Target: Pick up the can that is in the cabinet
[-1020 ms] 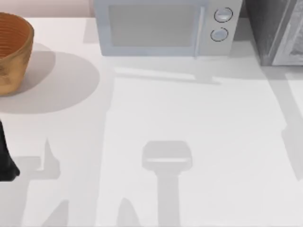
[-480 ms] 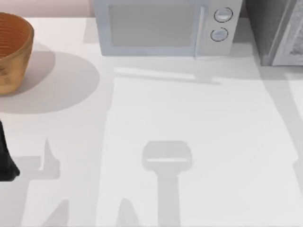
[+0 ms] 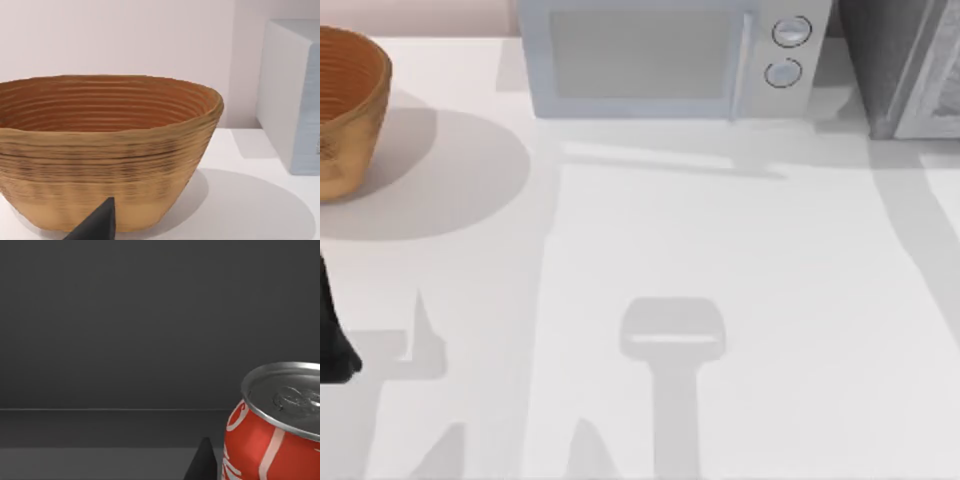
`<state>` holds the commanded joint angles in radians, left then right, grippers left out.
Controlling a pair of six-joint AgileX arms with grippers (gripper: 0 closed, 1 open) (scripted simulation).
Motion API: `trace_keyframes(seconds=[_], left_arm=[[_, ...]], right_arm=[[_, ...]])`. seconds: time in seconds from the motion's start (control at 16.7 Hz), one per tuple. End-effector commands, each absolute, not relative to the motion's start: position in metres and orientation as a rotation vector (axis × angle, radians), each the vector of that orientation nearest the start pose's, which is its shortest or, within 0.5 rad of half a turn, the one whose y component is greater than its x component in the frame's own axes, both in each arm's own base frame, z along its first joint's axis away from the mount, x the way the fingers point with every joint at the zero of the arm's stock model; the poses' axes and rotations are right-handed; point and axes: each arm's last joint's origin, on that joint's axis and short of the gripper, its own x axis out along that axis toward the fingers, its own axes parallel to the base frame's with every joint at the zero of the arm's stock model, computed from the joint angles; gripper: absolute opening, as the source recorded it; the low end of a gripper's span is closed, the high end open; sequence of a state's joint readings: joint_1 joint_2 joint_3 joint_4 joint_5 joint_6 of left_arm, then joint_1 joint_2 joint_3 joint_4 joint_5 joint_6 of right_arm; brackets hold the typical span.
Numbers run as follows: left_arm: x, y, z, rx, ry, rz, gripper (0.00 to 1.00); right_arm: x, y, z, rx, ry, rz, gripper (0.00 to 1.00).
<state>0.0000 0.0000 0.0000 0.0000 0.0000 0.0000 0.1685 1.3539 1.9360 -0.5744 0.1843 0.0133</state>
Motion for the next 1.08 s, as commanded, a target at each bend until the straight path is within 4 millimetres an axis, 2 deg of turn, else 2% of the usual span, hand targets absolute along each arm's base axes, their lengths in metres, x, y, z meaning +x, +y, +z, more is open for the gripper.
trace_keyframes(seconds=[0.3,0.48,0.6,0.72,0.84,1.08], left_arm=[[0.106,-0.001,0.160,0.000,0.000,0.000,1.00],[0.106,-0.001,0.160,0.000,0.000,0.000,1.00],[0.106,-0.001,0.160,0.000,0.000,0.000,1.00],[0.106,-0.001,0.160,0.000,0.000,0.000,1.00],[0.106,-0.001,0.160,0.000,0.000,0.000,1.00],[0.106,-0.001,0.160,0.000,0.000,0.000,1.00]], right_arm=[[0.235,0.039,0.544,0.001,-0.015,-0.008,0.00],[0.222,0.033,0.536,0.002,-0.024,-0.019,0.00],[0.208,0.028,0.523,0.001,-0.024,-0.027,0.00],[0.193,0.023,0.501,-0.001,-0.014,-0.034,0.00],[0.176,0.017,0.470,-0.003,0.002,-0.038,0.00],[0.144,0.008,0.387,-0.006,0.039,-0.040,0.00]])
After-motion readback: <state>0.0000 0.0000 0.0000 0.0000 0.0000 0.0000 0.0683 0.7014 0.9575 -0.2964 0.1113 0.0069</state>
